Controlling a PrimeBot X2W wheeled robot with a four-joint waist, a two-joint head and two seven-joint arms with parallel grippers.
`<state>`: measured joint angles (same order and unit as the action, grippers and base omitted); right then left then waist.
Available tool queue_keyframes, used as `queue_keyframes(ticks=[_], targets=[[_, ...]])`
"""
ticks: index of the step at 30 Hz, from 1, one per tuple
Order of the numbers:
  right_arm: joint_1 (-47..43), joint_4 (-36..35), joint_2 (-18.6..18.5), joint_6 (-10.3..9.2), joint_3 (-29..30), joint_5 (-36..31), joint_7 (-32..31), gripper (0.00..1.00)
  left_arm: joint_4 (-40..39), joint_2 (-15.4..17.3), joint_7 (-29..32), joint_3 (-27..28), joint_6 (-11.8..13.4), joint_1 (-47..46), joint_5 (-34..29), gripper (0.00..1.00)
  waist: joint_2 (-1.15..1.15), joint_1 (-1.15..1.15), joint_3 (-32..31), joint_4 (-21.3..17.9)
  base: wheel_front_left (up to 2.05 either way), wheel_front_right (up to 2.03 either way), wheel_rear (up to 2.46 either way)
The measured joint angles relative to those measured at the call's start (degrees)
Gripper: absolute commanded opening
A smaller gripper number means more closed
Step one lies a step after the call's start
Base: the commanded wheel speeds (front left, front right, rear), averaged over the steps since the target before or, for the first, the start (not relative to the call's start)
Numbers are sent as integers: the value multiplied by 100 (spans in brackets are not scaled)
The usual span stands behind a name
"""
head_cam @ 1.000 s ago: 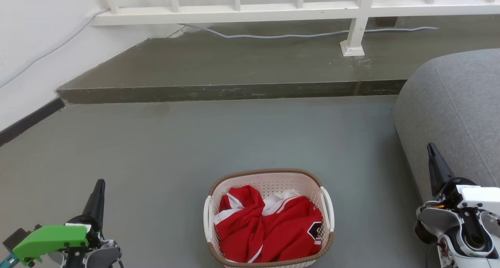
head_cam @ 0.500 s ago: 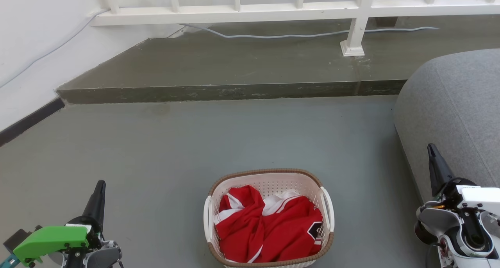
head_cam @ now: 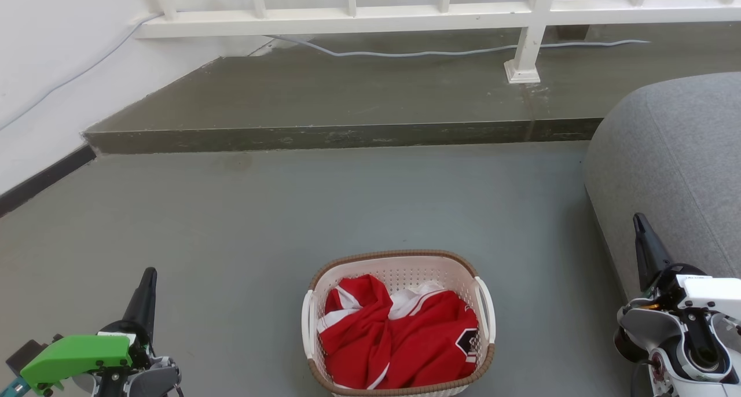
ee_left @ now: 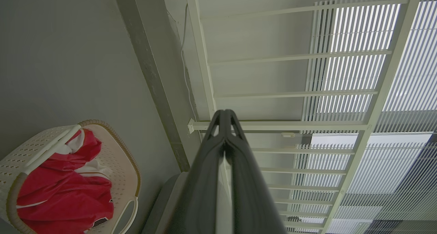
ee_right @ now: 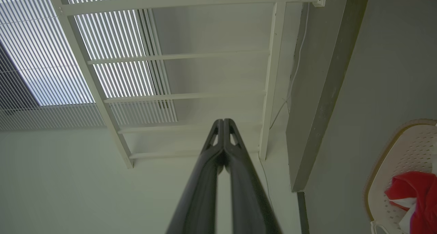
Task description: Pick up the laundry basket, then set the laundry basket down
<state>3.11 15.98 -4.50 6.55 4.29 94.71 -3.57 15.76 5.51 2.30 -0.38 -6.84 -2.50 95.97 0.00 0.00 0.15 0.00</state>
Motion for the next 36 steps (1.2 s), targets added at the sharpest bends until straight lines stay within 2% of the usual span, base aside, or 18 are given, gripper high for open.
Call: queue_keyframes(ticks=[36], targets=[[2, 16, 10, 0, 22, 0, -1, 0, 16, -35, 19, 13, -3, -14, -1, 0, 0, 0, -1, 0, 0, 0, 0]])
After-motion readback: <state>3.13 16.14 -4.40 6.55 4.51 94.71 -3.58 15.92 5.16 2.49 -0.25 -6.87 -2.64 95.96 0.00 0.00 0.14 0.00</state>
